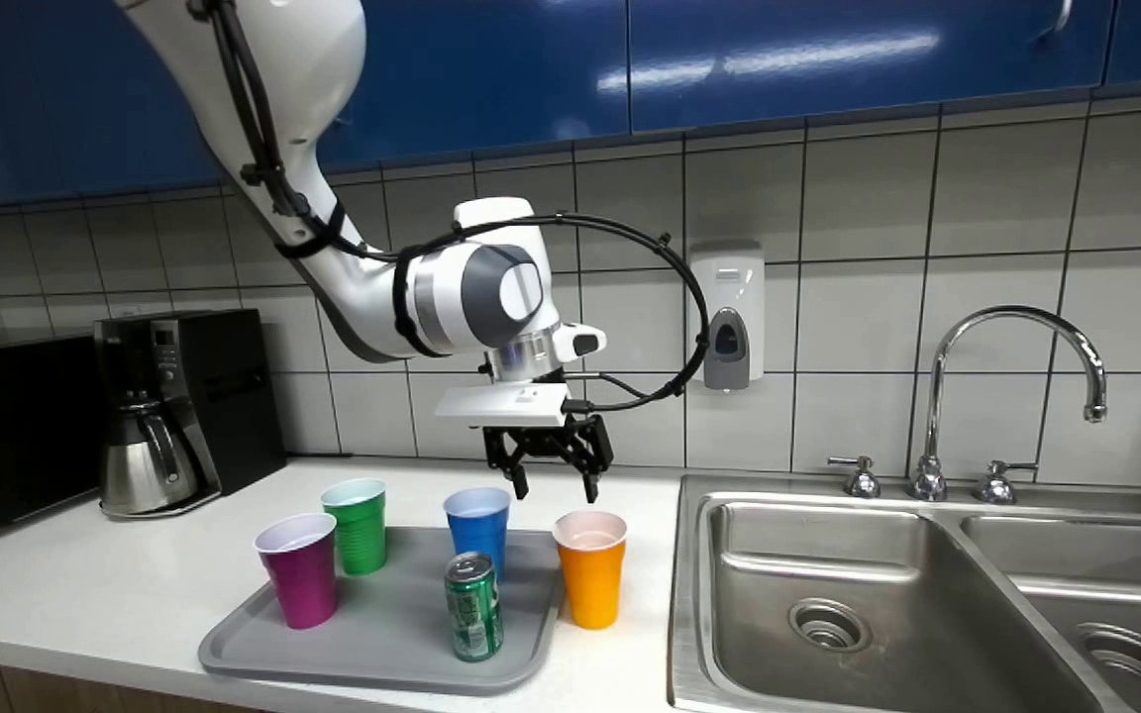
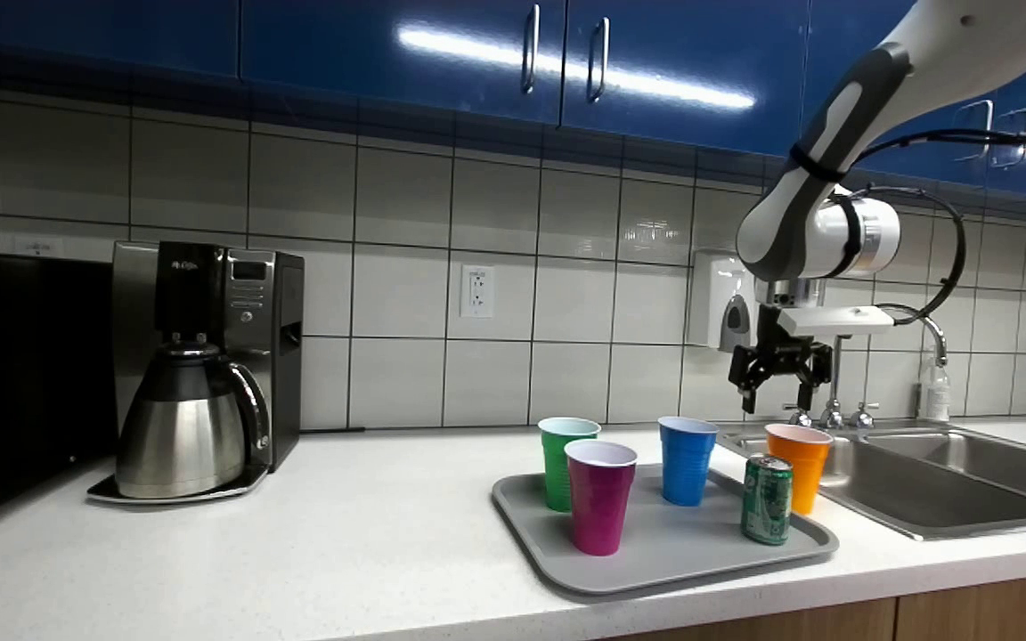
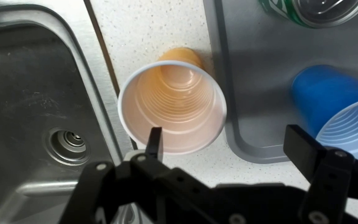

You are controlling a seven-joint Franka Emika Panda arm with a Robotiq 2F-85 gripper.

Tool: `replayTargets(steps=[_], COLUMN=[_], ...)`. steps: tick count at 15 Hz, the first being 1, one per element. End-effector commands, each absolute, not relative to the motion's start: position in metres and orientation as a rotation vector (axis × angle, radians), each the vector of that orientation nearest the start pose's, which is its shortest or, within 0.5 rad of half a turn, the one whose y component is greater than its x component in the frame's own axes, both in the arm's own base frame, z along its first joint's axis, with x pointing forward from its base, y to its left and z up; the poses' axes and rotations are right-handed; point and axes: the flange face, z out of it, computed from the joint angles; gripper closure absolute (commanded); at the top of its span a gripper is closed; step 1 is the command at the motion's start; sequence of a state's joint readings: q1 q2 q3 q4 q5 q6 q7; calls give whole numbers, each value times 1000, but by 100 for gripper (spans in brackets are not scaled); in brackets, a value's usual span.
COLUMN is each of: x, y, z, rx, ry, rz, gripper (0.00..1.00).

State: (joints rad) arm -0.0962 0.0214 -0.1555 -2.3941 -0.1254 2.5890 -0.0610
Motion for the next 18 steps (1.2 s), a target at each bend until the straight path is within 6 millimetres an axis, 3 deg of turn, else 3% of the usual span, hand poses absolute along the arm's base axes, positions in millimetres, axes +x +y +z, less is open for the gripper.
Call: replayTargets(steps=[1,4,18], x=[496,496,503], y=[-125,-125,-122], z=[325,325,287], rx=[-3232,-3232,-3239], ry=[145,145,118], rz=[-256,-256,-175], gripper=[0,0,0])
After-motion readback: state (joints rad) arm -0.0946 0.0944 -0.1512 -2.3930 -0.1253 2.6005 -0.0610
